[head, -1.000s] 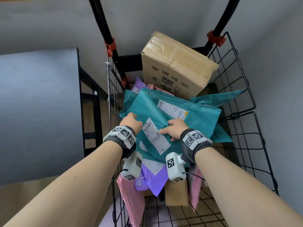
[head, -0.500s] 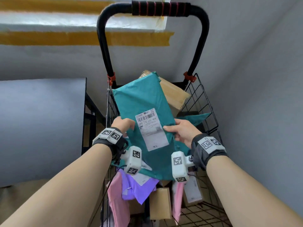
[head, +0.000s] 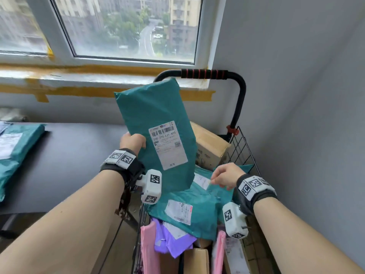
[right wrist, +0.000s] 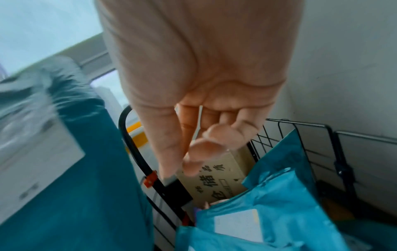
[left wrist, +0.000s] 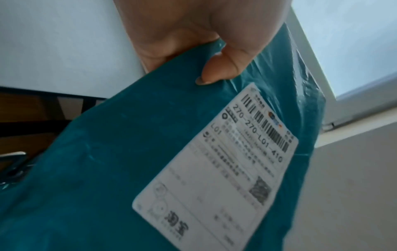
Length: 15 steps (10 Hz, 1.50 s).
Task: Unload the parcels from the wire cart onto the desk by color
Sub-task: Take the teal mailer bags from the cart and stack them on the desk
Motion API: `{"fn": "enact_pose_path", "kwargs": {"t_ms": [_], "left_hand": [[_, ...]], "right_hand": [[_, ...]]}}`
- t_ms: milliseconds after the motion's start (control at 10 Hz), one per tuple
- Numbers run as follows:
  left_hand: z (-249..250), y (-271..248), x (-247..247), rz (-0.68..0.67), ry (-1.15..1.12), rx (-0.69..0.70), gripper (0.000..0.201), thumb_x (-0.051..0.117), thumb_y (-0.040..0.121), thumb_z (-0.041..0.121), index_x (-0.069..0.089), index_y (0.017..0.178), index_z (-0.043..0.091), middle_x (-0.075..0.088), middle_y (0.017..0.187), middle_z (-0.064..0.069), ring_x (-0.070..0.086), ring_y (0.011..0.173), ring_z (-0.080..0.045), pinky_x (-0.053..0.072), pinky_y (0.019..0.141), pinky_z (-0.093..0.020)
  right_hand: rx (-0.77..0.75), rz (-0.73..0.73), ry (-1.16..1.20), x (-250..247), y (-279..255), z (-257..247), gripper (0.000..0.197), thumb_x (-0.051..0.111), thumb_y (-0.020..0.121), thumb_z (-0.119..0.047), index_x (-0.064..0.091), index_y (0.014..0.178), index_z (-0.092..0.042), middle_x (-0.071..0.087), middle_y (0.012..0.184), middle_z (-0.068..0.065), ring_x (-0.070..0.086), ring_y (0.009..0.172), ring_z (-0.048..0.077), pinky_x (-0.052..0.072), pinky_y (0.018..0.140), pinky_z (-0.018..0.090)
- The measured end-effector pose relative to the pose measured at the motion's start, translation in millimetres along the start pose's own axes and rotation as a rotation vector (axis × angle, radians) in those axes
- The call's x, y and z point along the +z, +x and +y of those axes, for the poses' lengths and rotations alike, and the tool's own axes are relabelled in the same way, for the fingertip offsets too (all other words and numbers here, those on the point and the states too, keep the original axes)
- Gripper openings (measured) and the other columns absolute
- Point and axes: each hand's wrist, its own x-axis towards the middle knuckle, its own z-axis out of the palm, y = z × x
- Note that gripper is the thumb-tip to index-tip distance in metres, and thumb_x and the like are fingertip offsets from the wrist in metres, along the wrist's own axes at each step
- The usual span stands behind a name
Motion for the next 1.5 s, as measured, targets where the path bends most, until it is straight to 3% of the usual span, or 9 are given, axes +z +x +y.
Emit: {"fn": "enact_pose_path", "kwargs": {"t_ms": [200,300,600,700,900,1100,1300,1400,1500], "left_hand": [[-11,-16,-34,0.041,-0.008,-0.024,0.031,0.04,0.082,-0.016,0.04,0.066,0.011,0.041,0.069,-0.006,0.045,0.081,-0.026,0.042,0.066,-0.029],[-11,-32,-43,0.088,0.005,-0.03,0.032,0.033,0.085,-0.018,0.037,0.064,0.005,0.036,0.066,-0.008,0.037,0.056,-0.021,0.036,0.034,-0.016],[-17,-39,-62,0.15,-0.049,-0.064,0.029,0.034,0.083,-0.018,0.041,0.065,0.005,0.04,0.065,-0.01,0.038,0.055,-0.02,0.037,0.047,-0.024],[-15,-38,-59,0.134,-0.033,-0.04,0.032,0.034,0.084,-0.019,0.038,0.062,0.004,0.036,0.064,-0.007,0.034,0.053,-0.017,0.032,0.031,-0.011],[-6,-26,-53,0.151,-0.12,-0.118,0.018,0.04,0.081,-0.013,0.048,0.075,0.001,0.045,0.078,-0.009,0.047,0.076,-0.024,0.043,0.07,-0.027],[-5,-18,-31,0.096,-0.161,-0.1,0.024,0.045,0.08,-0.009,0.041,0.065,0.01,0.042,0.068,-0.006,0.045,0.085,-0.026,0.04,0.078,-0.033],[0,-14,-32,0.136,0.048,-0.075,0.025,0.046,0.085,-0.014,0.042,0.068,0.004,0.037,0.067,-0.001,0.038,0.057,-0.019,0.031,0.047,-0.018],[3,-9,-36,0.137,0.073,-0.046,0.014,0.05,0.082,-0.012,0.054,0.094,-0.006,0.039,0.068,-0.001,0.043,0.067,-0.022,0.037,0.054,-0.018],[8,-10,-35,0.148,0.059,-0.094,0.015,0.051,0.082,-0.012,0.046,0.073,0.0,0.039,0.067,-0.003,0.041,0.063,-0.024,0.034,0.052,-0.021]], "right_hand": [[-0.196,-0.158,0.227,25,-12,-46,0.03,0.051,0.089,0.007,0.064,0.101,-0.017,0.064,0.087,0.002,0.059,0.047,0.005,0.041,0.038,0.014],[-0.199,-0.239,0.051,41,-17,-54,0.028,0.053,0.089,0.003,0.067,0.108,-0.012,0.067,0.086,0.004,0.061,0.047,0.0,0.046,0.043,0.014],[-0.178,-0.082,0.006,50,-19,-48,0.018,0.071,0.083,-0.017,0.067,0.065,-0.013,0.067,0.063,0.002,0.062,0.054,0.007,0.053,0.053,0.019],[-0.154,-0.066,0.01,45,-20,-42,0.021,0.068,0.085,-0.018,0.064,0.065,-0.012,0.065,0.061,0.003,0.061,0.054,0.01,0.056,0.058,0.022],[-0.145,0.004,0.087,29,-24,-33,0.006,0.068,0.084,-0.011,0.068,0.078,-0.011,0.066,0.069,0.002,0.063,0.055,0.01,0.051,0.049,0.02],[-0.132,0.031,0.071,27,-19,-39,0.006,0.064,0.084,-0.003,0.067,0.087,-0.008,0.068,0.078,0.01,0.064,0.056,0.015,0.055,0.054,0.024],[-0.002,0.136,0.039,25,-10,-42,0.018,0.051,0.088,-0.001,0.066,0.079,-0.005,0.072,0.074,0.016,0.069,0.061,0.024,0.06,0.066,0.036],[0.067,0.132,0.121,20,-8,-45,0.019,0.043,0.092,-0.002,0.061,0.094,0.0,0.068,0.07,0.013,0.062,0.052,0.02,0.055,0.057,0.029],[0.076,0.176,0.099,15,-9,-49,0.024,0.041,0.091,-0.003,0.064,0.09,0.001,0.071,0.075,0.016,0.062,0.054,0.022,0.058,0.067,0.034]]}}
